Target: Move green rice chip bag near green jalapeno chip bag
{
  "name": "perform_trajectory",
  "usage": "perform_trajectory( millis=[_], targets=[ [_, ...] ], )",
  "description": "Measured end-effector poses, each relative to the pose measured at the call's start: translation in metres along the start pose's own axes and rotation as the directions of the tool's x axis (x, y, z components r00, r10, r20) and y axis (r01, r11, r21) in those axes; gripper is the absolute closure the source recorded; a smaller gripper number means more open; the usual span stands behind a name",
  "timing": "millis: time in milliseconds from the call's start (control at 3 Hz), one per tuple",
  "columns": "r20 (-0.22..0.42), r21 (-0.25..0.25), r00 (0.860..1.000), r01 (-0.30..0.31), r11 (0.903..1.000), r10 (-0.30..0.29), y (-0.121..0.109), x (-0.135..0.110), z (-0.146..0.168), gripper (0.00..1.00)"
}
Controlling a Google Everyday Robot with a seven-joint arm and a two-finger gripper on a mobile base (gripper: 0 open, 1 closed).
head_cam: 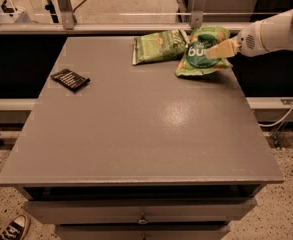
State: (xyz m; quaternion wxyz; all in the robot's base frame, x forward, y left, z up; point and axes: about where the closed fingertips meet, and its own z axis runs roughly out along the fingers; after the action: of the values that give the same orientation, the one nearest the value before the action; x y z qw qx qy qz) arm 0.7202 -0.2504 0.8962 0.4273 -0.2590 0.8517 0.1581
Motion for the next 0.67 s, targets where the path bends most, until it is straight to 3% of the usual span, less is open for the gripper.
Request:
perform_trajectory(
  millis=[333,667],
  targets=[
    [-0.008,0.011,0.998,0.063,0.9980,-0.063,0.002,0.004,-0.034,0.00],
    [0.002,0.034,0.986,0.164,0.9859,-0.164,0.016,0.016,-0.095,0.00]
  ],
)
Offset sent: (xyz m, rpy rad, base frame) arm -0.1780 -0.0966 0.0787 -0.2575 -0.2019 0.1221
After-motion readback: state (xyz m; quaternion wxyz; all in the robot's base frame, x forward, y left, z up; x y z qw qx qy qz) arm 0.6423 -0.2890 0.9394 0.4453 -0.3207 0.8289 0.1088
